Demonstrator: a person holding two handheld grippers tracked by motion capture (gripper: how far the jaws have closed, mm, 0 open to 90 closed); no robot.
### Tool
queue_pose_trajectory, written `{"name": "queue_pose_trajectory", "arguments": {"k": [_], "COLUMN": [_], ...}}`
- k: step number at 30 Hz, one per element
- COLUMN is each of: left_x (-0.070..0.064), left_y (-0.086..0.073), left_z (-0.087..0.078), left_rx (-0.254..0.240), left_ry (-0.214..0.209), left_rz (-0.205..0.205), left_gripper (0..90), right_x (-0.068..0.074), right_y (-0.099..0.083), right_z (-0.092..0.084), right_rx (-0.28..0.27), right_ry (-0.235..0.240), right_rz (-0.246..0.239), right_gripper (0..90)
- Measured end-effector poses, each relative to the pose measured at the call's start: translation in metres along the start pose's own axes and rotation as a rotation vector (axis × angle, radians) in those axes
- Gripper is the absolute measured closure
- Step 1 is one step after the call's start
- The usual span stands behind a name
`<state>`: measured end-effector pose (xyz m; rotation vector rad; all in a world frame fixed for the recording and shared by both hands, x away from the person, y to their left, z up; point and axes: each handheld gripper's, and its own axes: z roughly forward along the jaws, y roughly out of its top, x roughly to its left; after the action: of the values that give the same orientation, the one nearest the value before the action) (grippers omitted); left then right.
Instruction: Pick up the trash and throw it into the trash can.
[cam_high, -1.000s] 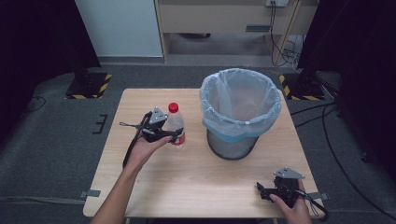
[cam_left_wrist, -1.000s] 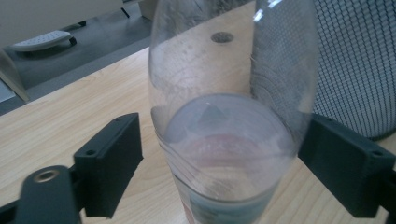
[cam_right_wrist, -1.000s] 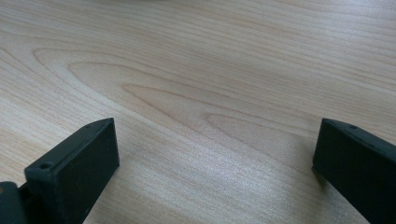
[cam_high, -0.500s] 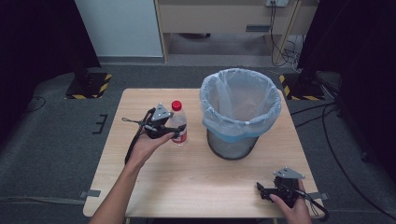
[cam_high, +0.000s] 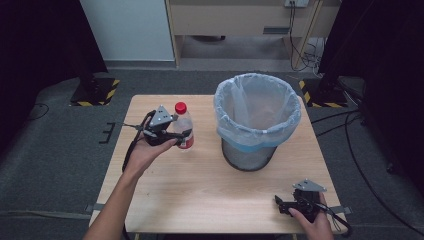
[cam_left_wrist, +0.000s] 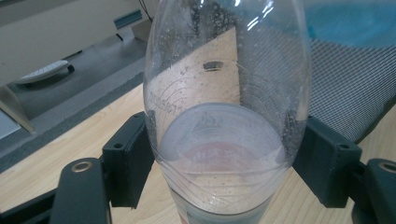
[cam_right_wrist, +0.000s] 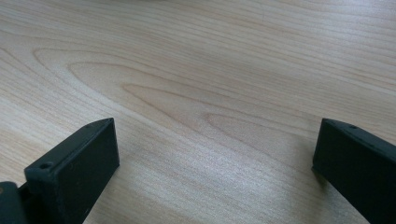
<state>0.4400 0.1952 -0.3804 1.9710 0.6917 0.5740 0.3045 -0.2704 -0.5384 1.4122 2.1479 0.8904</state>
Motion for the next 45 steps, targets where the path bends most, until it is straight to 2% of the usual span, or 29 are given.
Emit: {"name": "queue_pose_trajectory", "arguments": {"k": [5,10,13,18,19,22,31,45], "left_x": [0.005,0.008,0.009,0.009,0.008,0.007,0.007,0.0], "left_y": [0.011,0.021,0.027,0.035,0.039,0.042,0.058,0.093], "left_z": [-0.012,-0.02,-0.023,-0.026,-0.027,-0.026,-0.027,-0.042], "left_rx": [-0.008,-0.019,-0.009,-0.007,-0.001,-0.001,-0.003,-0.015], "left_ry": [-0.004,-0.024,-0.012,-0.012,-0.006,-0.023,-0.024,-0.012], "left_rz": [0.008,-0.007,0.023,0.038,0.058,0.061,0.087,0.139], "left_gripper": [26.3,26.3,26.3,26.3,26.3,26.3,26.2,26.2], "right_x": [0.0,0.0,0.0,0.0,0.0,0.0,0.0,0.0], "right_y": [0.0,0.0,0.0,0.0,0.0,0.0,0.0,0.0], "right_z": [0.0,0.0,0.0,0.0,0.0,0.0,0.0,0.0], "right_rx": [0.0,0.0,0.0,0.0,0.0,0.0,0.0,-0.001], "right_ry": [0.0,0.0,0.0,0.0,0.0,0.0,0.0,0.002], "right_rz": [0.0,0.0,0.0,0.0,0.0,0.0,0.0,0.001], "right_gripper": [0.3,0.3,0.3,0.3,0.3,0.3,0.3,0.3]}}
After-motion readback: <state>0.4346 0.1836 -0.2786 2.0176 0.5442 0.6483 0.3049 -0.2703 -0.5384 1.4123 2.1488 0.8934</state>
